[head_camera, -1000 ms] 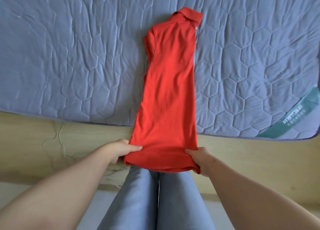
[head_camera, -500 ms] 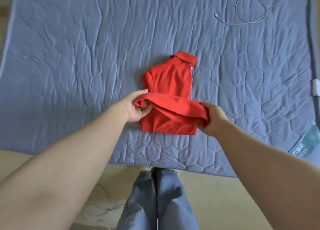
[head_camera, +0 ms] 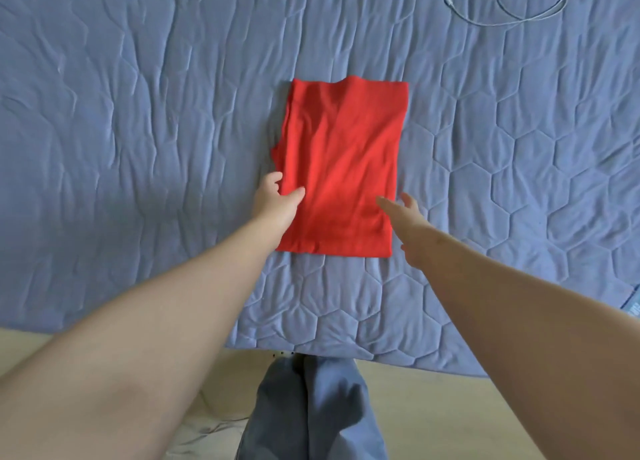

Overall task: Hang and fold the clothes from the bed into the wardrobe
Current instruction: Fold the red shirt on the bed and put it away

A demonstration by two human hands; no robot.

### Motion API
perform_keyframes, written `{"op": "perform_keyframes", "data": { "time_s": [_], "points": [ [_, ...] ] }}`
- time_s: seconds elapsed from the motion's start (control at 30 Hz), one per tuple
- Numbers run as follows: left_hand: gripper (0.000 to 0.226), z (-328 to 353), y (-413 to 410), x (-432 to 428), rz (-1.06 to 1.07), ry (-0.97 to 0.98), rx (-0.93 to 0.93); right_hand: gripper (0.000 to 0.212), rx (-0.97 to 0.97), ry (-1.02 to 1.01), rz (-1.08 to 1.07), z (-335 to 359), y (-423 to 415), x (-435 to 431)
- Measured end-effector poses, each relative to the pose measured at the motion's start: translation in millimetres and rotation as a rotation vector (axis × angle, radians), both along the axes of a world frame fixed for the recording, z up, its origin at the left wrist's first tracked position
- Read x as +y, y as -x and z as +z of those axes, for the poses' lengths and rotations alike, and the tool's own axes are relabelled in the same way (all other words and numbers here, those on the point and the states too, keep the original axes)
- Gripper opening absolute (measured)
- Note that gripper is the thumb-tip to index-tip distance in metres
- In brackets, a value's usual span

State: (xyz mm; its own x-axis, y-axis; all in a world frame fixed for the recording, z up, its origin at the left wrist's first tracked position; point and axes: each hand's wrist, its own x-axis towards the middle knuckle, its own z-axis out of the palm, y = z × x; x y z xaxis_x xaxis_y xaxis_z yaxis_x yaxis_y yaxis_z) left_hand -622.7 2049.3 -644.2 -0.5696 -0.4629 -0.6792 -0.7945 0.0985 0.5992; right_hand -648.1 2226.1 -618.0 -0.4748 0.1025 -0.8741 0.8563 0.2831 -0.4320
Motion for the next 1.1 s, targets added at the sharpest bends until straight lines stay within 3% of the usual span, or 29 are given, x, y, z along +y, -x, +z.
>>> {"op": "perform_keyframes", "data": {
  "time_s": [0.07,0.23,0.4,0.5,0.67,0.77,0.87,1.0,1.07,1.1],
  "points": [
    [0.068,-20.3,-12.7,-1.6,-0.041,0.081,-0.070,0.068,-0.029,-0.028,-0.013,-20.3,-8.9,1.9],
    [0.084,-53.0,-21.3,-7.6,0.072,-0.059,-0.150,0.059,0.013,-0.065,-0.052,-60.2,-9.5,-10.2],
    [0.059,-63.3,-25.4,-20.2,-0.167,0.047,-0.265,0.041,0.028,-0.157,-0.005,-91.2,-12.9,-9.3],
    [0.042,-61.1,-40.0,-22.8,-0.237,0.009,-0.280,0.034,-0.113,-0.112,-0.034,-94.4,-34.2,-2.3],
    [0.042,-54.9,-106.4,-21.0,-0.307,-0.122,-0.502,0.036,-0.337,-0.073,-0.010,-81.5,-98.8,18.3],
    [0.043,-58.8,-131.9,-24.3,-0.353,-0.100,-0.578,0.037,-0.410,-0.063,0.072,-68.1,-116.3,20.5],
    [0.050,-61.4,-121.3,-23.5,-0.361,-0.064,-0.522,0.038,-0.339,-0.009,0.028,-59.6,-98.9,21.7],
    [0.068,-54.9,-66.3,-20.5,-0.124,-0.253,-0.305,0.046,-0.149,0.052,-0.130,-67.8,-59.0,12.6],
    [0.090,-60.7,-43.5,-20.5,-0.017,-0.278,-0.245,0.054,-0.093,0.070,-0.190,-78.3,-45.2,6.0],
    [0.090,-64.3,-35.6,-20.2,0.037,-0.267,-0.208,0.056,-0.094,0.086,-0.230,-83.3,-40.1,3.8]
  ]
}}
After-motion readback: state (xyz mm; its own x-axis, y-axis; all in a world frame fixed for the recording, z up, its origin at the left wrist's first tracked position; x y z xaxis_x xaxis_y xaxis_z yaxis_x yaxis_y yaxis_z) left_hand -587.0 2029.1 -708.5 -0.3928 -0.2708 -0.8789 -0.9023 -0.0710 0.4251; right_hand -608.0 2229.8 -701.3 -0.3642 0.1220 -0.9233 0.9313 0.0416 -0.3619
